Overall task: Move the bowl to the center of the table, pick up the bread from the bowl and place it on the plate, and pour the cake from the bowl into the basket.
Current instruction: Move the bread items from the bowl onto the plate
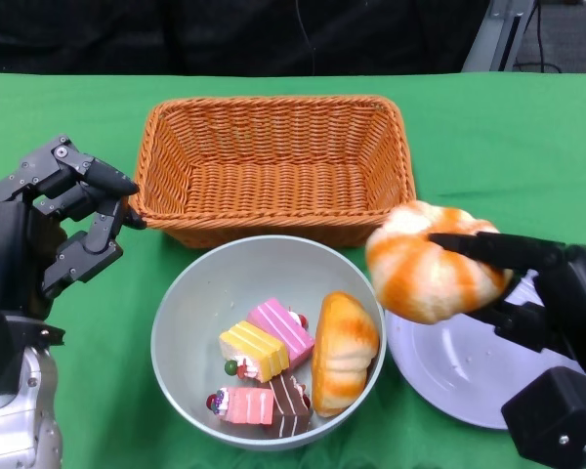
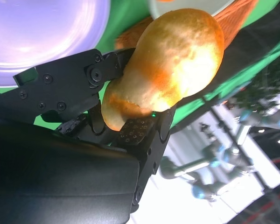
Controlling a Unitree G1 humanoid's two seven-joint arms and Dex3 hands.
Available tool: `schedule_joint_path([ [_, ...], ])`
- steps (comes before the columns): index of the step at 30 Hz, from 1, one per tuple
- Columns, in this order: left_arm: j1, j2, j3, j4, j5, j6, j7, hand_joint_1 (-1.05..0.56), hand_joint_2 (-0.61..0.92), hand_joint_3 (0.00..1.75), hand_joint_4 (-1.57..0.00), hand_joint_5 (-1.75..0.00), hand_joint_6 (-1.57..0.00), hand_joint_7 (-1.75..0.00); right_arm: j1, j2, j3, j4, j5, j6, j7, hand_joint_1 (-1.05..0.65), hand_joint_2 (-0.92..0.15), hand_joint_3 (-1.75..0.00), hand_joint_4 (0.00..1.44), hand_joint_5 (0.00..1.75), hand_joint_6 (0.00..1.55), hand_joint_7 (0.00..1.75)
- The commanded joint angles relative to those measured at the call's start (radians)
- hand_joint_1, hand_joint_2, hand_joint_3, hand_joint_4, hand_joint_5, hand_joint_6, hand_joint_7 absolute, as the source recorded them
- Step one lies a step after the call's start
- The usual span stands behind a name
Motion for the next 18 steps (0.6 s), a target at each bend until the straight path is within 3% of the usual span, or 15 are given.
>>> schedule_joint_path([
  [1,-0.007,0.024,0.011,0.006,-0.005,0.003,0.003,-0.09,0.73,0.77,-0.83,-1.45,-0.85,-1.14,-0.011,-0.019,-0.02,0.104,-0.019,-0.035,-0.073,-0.08,-0.9,-0.01,0.85,1.32,1.27,0.06],
  [3,-0.007,0.021,0.01,0.006,-0.011,0.005,-0.001,-0.09,0.73,0.77,-0.83,-1.45,-0.86,-1.15,-0.032,-0.021,-0.019,0.173,-0.032,-0.047,-0.111,-0.09,-0.9,-0.01,0.82,1.4,1.27,0.05],
  [10,-0.004,0.022,0.008,0.009,0.002,-0.008,0.007,-0.08,0.72,0.8,-0.83,-1.45,-0.86,-1.15,-0.099,-0.019,-0.002,0.362,-0.036,-0.082,-0.173,-0.1,-0.91,-0.01,0.79,1.41,1.25,0.04],
  [14,0.001,0.022,0.007,0.001,-0.003,-0.005,0.0,-0.08,0.72,0.81,-0.83,-1.45,-0.86,-1.14,-0.138,-0.007,0.01,0.46,-0.046,-0.074,-0.217,-0.11,-0.92,-0.01,0.83,1.24,1.23,0.02],
  [18,0.008,0.025,0.005,-0.008,0.003,-0.007,0.001,-0.09,0.69,0.85,-0.84,-1.46,-0.86,-1.17,-0.18,0.005,0.022,0.551,-0.047,-0.064,-0.256,-0.11,-0.92,-0.01,0.8,1.35,1.23,0.01],
])
